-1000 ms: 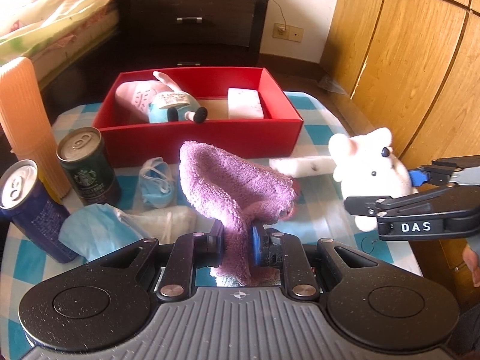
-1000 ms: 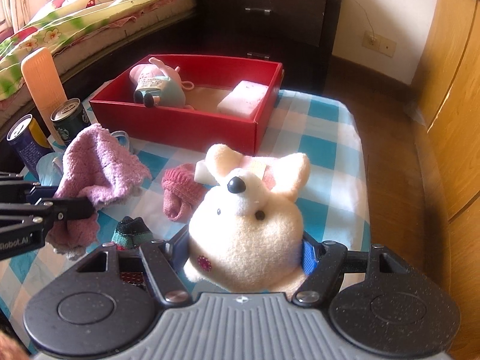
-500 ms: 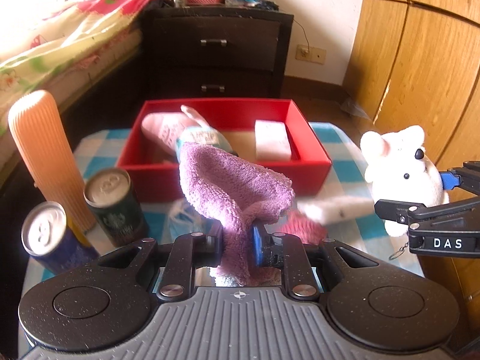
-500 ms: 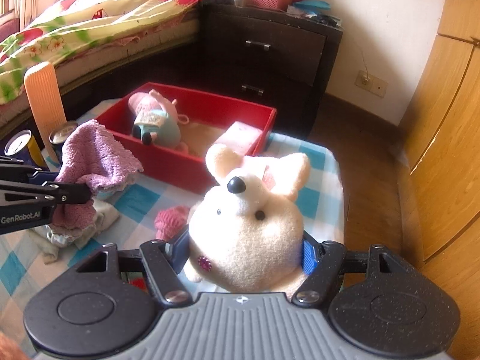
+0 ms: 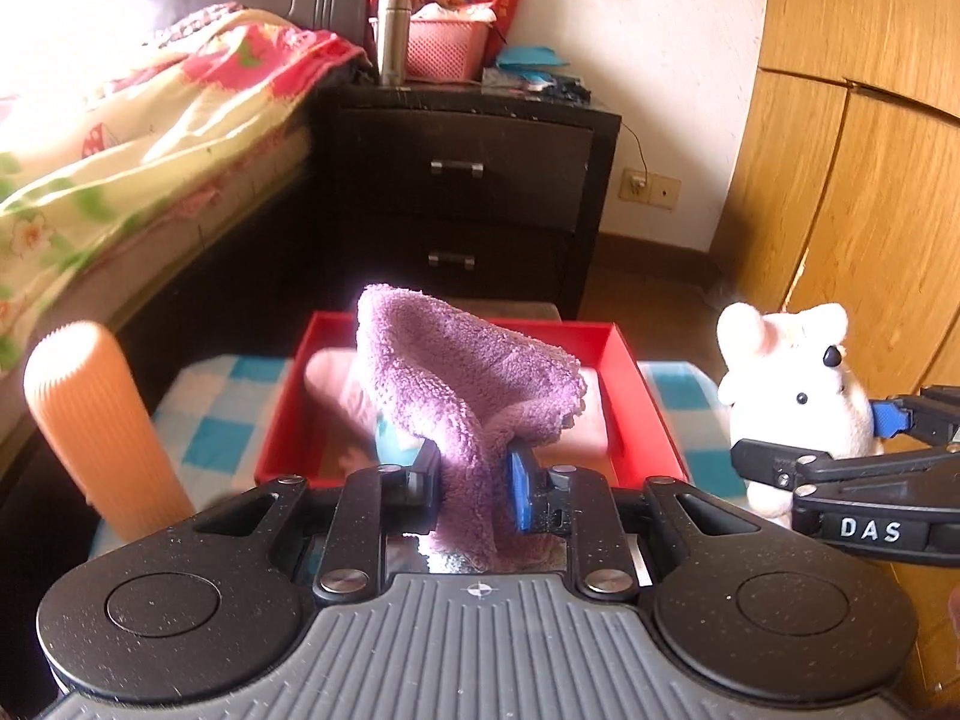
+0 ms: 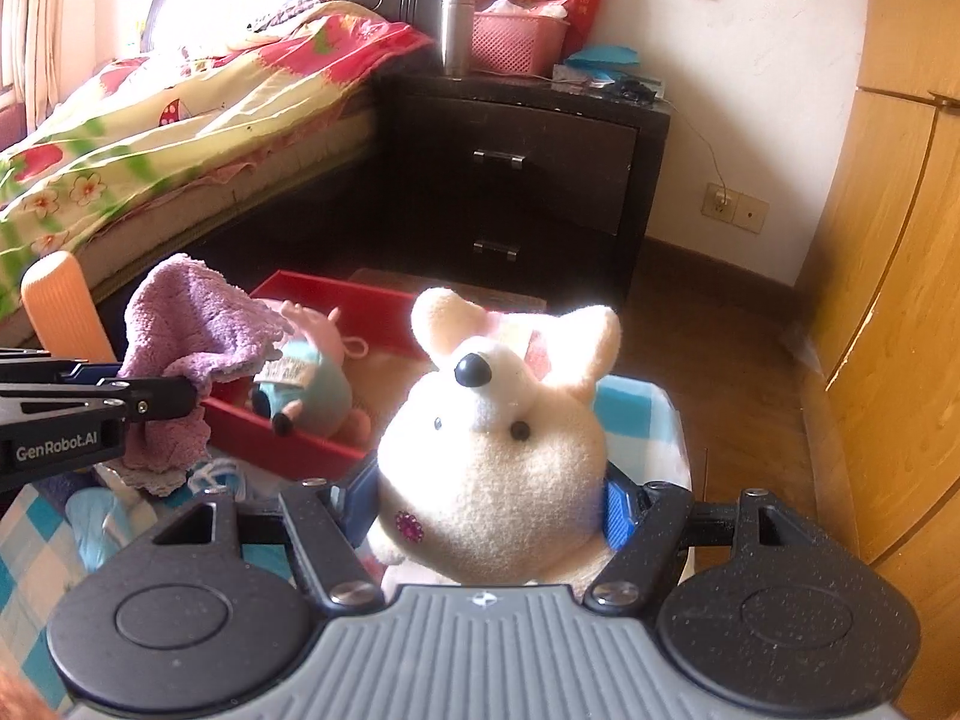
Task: Organize soft objects
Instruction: 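Carry the purple towel with the left while the right carries the white bunny plush, then drop the towel into the red box while the right releases the bunny there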
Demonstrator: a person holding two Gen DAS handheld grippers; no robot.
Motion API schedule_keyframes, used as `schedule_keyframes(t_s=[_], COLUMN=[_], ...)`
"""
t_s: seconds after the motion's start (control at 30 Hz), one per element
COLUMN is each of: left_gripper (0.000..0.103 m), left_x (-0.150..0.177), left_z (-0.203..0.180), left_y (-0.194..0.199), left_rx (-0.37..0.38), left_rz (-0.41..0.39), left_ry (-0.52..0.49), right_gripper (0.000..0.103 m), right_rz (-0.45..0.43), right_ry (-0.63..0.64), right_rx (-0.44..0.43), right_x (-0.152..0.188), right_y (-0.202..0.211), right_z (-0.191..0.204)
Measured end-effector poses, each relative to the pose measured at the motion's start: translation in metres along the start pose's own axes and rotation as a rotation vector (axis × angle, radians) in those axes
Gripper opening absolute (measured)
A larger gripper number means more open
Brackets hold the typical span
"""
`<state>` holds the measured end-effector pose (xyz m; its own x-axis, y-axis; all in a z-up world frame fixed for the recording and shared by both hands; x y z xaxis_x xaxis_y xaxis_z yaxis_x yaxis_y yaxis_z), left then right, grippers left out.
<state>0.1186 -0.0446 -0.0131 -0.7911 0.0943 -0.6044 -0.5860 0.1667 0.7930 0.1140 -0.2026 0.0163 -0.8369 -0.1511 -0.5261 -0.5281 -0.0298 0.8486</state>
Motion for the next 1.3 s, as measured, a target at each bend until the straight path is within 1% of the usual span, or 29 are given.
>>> schedule_keyframes(t_s=[0.2,0.33,0.43,0.53,0.8,0.93,1.03,1.1,1.13,1.17,1.3], left_gripper=[0.023,0.023,0.023,0.024,0.029,0.032,0.039,0.058,0.061,0.062,0.062], left_x=[-0.02,-0.031,-0.042,-0.047,-0.058,-0.061,-0.062,-0.062,-0.062,-0.061,-0.061], left_z=[0.004,0.011,0.015,0.015,0.015,0.016,0.016,0.015,0.015,0.014,0.015], left_y=[-0.02,-0.034,-0.042,-0.045,-0.06,-0.071,-0.076,-0.077,-0.076,-0.076,-0.069], left_rx=[-0.021,-0.025,-0.019,-0.02,-0.02,-0.024,-0.018,-0.028,-0.036,-0.045,-0.041], left_rz=[0.0,0.007,0.007,0.004,-0.002,0.005,0.0,-0.003,-0.007,-0.011,-0.013], left_ry=[0.001,0.012,0.028,0.024,0.014,0.01,0.006,-0.001,-0.004,-0.008,0.003], right_gripper=[0.048,0.048,0.048,0.048,0.049,0.05,0.055,0.061,0.064,0.066,0.067], right_rz=[-0.008,0.004,0.023,0.036,0.038,0.046,0.054,0.032,0.024,0.023,0.015], right_ry=[-0.003,-0.011,-0.016,-0.02,0.0,-0.001,0.008,0.005,0.003,0.004,-0.013], right_rx=[-0.012,-0.033,-0.043,-0.044,-0.033,-0.048,-0.046,-0.039,-0.034,-0.028,-0.028], right_x=[-0.026,-0.038,-0.041,-0.045,-0.053,-0.052,-0.053,-0.053,-0.054,-0.054,-0.056], right_y=[-0.019,-0.033,-0.046,-0.057,-0.076,-0.088,-0.097,-0.1,-0.1,-0.1,-0.095], right_z=[0.005,0.005,0.005,0.005,0.008,0.009,0.011,0.012,0.012,0.012,0.008])
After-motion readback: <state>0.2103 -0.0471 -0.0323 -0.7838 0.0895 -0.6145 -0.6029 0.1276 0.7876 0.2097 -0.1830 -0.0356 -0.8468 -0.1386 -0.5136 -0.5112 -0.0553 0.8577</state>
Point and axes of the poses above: each gripper's, at about its wrist camera, not at the fingertips, and y roughly against the way its jaws point, z to its left, x to its underside, the point moved 7 cm from there along -y, roughly the way its jaws point, and after that the axes turned 15 degrees about z, right-handed, at the moved point
